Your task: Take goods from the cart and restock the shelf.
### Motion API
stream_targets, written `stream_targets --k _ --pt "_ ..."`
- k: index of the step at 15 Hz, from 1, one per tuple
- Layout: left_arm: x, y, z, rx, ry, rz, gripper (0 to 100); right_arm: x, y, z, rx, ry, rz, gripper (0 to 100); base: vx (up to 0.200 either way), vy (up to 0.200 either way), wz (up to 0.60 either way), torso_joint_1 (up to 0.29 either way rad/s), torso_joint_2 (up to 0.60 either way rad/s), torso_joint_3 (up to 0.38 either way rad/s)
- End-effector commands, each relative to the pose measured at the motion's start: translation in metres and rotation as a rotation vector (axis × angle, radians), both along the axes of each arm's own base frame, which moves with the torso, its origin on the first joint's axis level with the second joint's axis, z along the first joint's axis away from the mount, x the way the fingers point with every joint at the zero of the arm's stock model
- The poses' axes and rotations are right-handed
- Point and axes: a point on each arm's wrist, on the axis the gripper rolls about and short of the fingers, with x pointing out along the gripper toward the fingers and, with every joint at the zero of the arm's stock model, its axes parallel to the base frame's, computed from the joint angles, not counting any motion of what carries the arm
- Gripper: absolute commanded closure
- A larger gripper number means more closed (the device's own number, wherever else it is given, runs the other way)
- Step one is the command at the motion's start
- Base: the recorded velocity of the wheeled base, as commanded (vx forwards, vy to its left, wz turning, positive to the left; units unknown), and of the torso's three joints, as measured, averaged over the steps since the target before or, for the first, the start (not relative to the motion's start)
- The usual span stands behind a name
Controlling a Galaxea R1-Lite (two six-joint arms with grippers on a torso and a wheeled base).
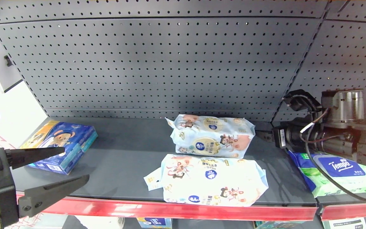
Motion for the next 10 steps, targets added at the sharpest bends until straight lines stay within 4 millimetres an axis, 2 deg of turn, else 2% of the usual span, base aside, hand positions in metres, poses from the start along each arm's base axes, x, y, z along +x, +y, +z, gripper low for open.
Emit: stream_targets --k 1,6,10 --pt "-0.001 0.000 0.000 0.000 -0.002 0.002 0 0.007 0.008 -0.004 -0.003 0.009 0.020 0 0.000 0.000 0.00 0.000 0.00 0.000" --pt "-0.002 0.001 0.001 0.000 -0.007 0.005 0 0.006 0.022 -0.001 0.001 -0.003 0.066 0 0.000 0.000 0.00 0.000 0.00 0.000" --pt "-0.005 0.002 0.002 -0.003 -0.017 0.009 0 0.012 0.025 -0.002 0.001 -0.003 0.069 0 0.000 0.000 0.00 0.000 0.00 0.000"
